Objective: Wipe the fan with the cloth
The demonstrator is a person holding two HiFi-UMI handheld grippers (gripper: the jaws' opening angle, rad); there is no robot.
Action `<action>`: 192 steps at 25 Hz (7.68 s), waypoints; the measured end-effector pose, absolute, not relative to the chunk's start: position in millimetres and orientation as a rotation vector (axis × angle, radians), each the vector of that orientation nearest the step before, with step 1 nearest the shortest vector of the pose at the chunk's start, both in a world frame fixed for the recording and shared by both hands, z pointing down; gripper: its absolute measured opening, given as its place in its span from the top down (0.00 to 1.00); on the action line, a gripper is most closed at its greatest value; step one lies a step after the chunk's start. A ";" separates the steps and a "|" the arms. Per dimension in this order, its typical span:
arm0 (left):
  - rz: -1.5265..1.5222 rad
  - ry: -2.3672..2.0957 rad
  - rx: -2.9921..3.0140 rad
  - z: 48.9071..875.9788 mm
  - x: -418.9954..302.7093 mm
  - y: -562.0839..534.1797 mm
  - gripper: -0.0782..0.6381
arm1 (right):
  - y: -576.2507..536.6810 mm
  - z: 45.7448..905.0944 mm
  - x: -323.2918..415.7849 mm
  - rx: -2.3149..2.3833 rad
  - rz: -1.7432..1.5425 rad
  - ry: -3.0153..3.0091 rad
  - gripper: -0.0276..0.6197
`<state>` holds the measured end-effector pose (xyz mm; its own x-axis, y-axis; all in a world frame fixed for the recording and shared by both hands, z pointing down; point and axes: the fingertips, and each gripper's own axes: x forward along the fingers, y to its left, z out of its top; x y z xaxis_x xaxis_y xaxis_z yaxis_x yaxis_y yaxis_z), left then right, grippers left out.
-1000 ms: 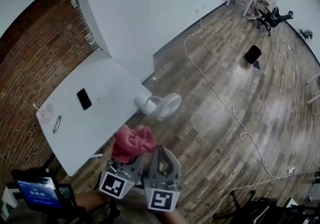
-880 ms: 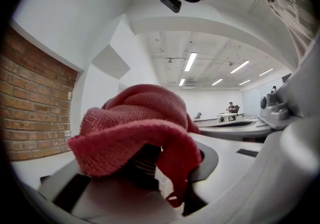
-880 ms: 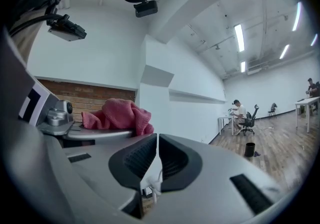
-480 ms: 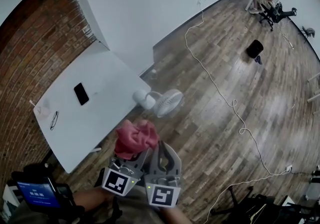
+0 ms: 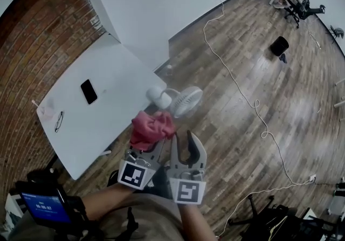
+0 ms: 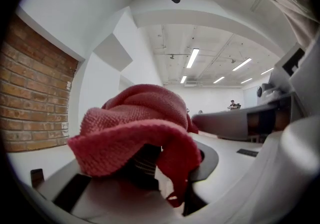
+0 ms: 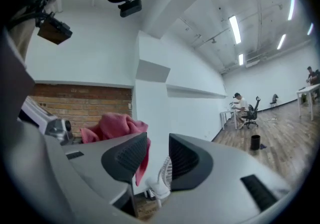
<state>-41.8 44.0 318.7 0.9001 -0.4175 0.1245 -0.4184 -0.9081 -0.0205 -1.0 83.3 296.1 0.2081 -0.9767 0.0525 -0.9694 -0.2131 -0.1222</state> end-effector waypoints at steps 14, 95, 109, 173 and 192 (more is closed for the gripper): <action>0.144 -0.490 3.110 331.5 -34.6 72.0 0.79 | 66.2 293.3 -54.4 -2.020 -0.210 2.385 0.34; 0.138 -0.676 2.940 375.9 -49.0 -37.0 0.89 | 55.9 372.8 64.4 -2.507 -0.199 1.923 0.70; 0.091 -0.553 3.106 366.4 9.0 -24.8 0.89 | 13.3 380.1 72.8 -2.584 -0.106 1.866 0.70; 0.121 -0.567 3.037 369.1 26.8 -37.3 0.89 | 10.4 416.8 161.3 -2.759 -0.250 1.678 0.70; 0.151 -0.531 3.022 375.4 22.5 -31.8 0.89 | 22.7 457.8 159.2 -2.788 -0.415 1.568 0.70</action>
<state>22.5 -31.8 375.4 0.9355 -0.3361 0.1086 -0.3430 -0.9380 0.0511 159.2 22.7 457.8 0.4948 -0.8283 0.2628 -0.8498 -0.5244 -0.0527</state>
